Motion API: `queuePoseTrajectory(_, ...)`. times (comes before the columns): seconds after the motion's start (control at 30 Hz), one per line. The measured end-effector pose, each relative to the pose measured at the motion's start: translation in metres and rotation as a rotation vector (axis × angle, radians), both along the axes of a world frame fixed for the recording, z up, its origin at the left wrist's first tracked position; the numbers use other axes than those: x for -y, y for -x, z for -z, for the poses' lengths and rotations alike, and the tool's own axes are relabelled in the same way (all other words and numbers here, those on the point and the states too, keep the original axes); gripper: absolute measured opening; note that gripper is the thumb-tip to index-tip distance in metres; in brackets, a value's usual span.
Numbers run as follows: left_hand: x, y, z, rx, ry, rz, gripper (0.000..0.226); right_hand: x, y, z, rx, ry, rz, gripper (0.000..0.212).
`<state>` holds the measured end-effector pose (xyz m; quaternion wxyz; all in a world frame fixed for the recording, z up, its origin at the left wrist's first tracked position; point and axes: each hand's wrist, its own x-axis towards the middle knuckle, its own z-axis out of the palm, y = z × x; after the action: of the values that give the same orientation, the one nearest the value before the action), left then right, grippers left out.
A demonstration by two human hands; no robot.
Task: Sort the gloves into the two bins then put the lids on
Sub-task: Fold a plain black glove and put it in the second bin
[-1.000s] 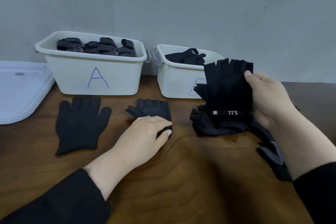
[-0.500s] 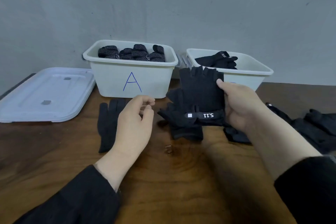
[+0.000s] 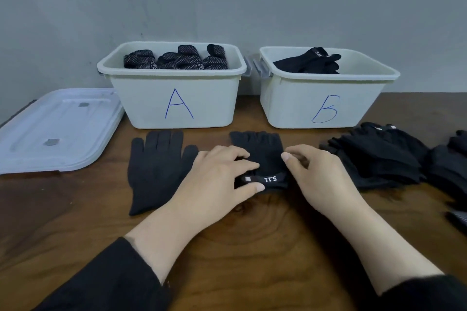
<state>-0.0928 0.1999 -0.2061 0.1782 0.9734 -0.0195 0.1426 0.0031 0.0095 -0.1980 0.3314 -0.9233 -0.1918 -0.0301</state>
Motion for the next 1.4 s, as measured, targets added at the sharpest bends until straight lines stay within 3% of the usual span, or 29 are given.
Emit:
queuePoseTrajectory(0.17, 0.002, -0.002, 0.001, 0.019, -0.106, 0.037, 0.046, 0.003, -0.005, 0.002, -0.002, 0.037, -0.027, 0.03)
queuePoseTrajectory(0.3, 0.005, -0.002, 0.0, 0.096, 0.149, -0.067, 0.029, 0.005, -0.007, 0.0, -0.002, 0.039, -0.037, 0.028)
queuePoseTrajectory(0.43, 0.005, -0.008, -0.001, 0.209, 0.386, -0.214, 0.028, 0.007, -0.009, -0.001, -0.026, 0.011, -0.03, 0.029)
queuePoseTrajectory(0.67, 0.011, -0.023, -0.012, 0.452, 0.515, -0.413, 0.044, 0.008, -0.009, 0.0, -0.042, -0.006, -0.047, 0.029)
queuePoseTrajectory(0.77, 0.009, -0.029, -0.013, 0.518, 0.399, -0.382, 0.041, 0.007, -0.008, 0.0, -0.043, 0.01, -0.043, 0.031)
queuePoseTrajectory(0.83, 0.006, -0.033, -0.01, 0.485, 0.278, -0.288, 0.033, 0.008, -0.009, 0.0, -0.047, 0.002, -0.038, 0.029)
queuePoseTrajectory(0.93, 0.004, -0.034, -0.004, 0.233, 0.111, -0.086, 0.023, 0.008, -0.009, -0.002, -0.056, -0.009, -0.028, 0.03)
queuePoseTrajectory(1.07, -0.003, -0.027, 0.0, -0.057, -0.003, 0.044, 0.038, 0.008, -0.008, -0.003, -0.055, -0.001, -0.026, 0.032)
queuePoseTrajectory(1.2, -0.012, -0.026, -0.001, -0.127, 0.05, 0.085, 0.048, 0.009, -0.008, -0.004, -0.062, 0.007, -0.037, 0.037)
queuePoseTrajectory(1.4, 0.002, -0.027, -0.002, -0.008, -0.076, 0.058, 0.037, 0.007, -0.004, -0.006, -0.08, -0.005, -0.064, 0.046)
